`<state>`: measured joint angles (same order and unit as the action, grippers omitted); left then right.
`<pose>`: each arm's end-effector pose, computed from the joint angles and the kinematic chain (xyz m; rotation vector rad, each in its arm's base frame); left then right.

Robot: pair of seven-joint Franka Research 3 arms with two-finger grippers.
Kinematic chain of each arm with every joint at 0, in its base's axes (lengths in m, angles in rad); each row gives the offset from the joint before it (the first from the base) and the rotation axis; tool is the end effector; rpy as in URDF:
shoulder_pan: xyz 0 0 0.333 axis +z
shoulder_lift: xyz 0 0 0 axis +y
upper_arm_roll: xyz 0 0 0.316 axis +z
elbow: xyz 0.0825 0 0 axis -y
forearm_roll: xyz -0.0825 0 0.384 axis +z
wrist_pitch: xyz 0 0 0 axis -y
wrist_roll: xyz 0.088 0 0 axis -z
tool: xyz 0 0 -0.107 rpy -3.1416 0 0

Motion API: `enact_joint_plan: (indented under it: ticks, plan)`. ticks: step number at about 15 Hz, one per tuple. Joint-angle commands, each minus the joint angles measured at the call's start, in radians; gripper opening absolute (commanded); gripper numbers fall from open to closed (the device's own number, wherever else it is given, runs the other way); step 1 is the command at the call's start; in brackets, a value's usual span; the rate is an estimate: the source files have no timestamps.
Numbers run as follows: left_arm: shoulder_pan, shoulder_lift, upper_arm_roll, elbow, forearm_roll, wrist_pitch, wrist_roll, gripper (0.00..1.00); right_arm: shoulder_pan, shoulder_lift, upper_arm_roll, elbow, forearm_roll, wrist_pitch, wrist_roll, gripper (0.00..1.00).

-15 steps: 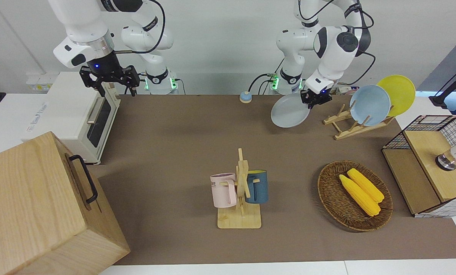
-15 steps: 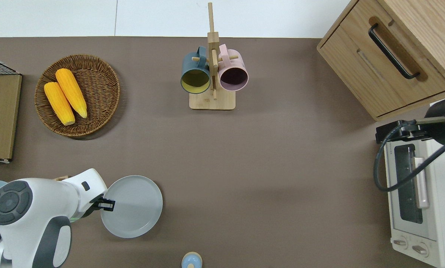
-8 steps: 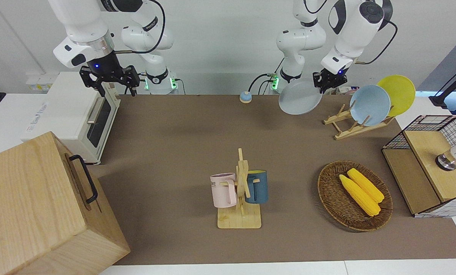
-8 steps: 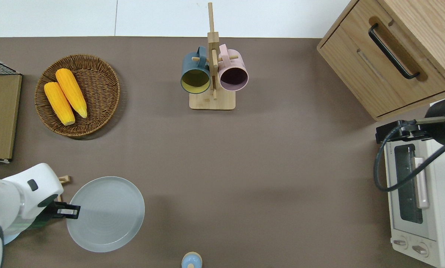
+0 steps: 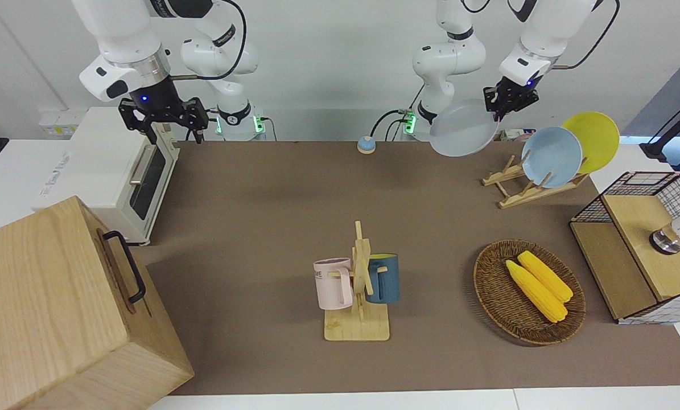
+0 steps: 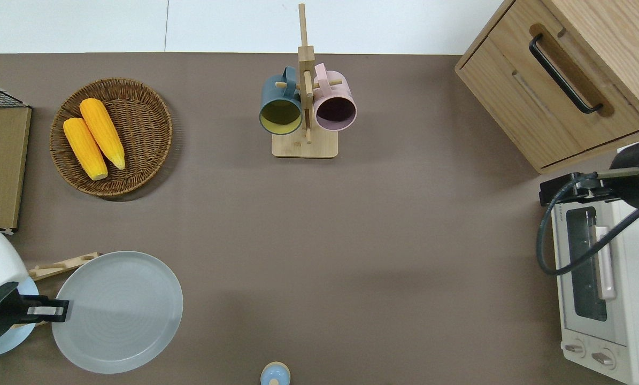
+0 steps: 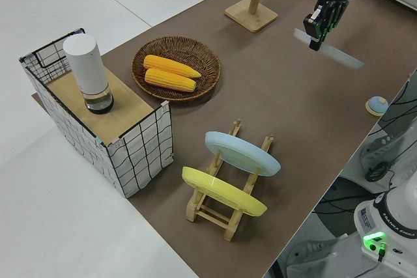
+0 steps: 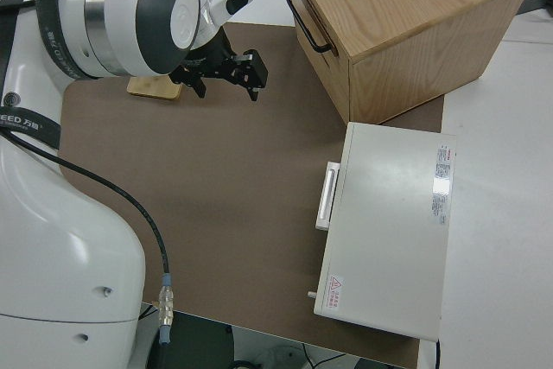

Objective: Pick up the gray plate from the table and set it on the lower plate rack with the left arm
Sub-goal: 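Lift the gray plate and carry it toward the wooden rack, then lower the gray plate upright into the lower slot of the rack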

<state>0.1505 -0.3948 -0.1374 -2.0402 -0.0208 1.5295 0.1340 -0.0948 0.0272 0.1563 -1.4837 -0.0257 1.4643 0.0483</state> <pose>0.4199 -0.0061 0.5918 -3.1091 0.1664 0.1891 0.5515 0.0296 0.6412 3.1169 0.0173 -0.0702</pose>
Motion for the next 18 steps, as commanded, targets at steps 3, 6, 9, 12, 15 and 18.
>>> enact_joint_plan:
  ticks: [3, 6, 9, 12, 15, 18]
  plan:
    - [-0.011, -0.018, -0.030, 0.035, 0.188, -0.035, -0.086, 0.00, 0.007, 0.000, -0.006, 0.006, 0.003, -0.001, 0.004, 0.983]
    - [-0.011, -0.033, -0.070, 0.035, 0.350, -0.051, -0.155, 0.00, 0.007, 0.000, -0.006, 0.006, 0.003, -0.001, 0.004, 0.983]
    - [-0.011, -0.033, -0.100, 0.035, 0.468, -0.071, -0.239, 0.00, 0.007, 0.000, -0.006, 0.006, 0.003, -0.001, 0.004, 0.983]
    - [-0.012, -0.030, -0.123, 0.029, 0.531, -0.098, -0.373, 0.00, 0.007, 0.000, -0.006, 0.006, 0.003, -0.001, 0.004, 0.983]
    - [-0.011, -0.016, -0.165, 0.011, 0.596, -0.104, -0.541, 0.00, 0.007, 0.000, -0.006, 0.006, 0.003, -0.001, 0.004, 0.983]
    - [-0.014, -0.009, -0.186, -0.029, 0.608, -0.098, -0.634, 0.00, 0.007, 0.000, -0.006, 0.006, 0.003, -0.001, 0.004, 0.983]
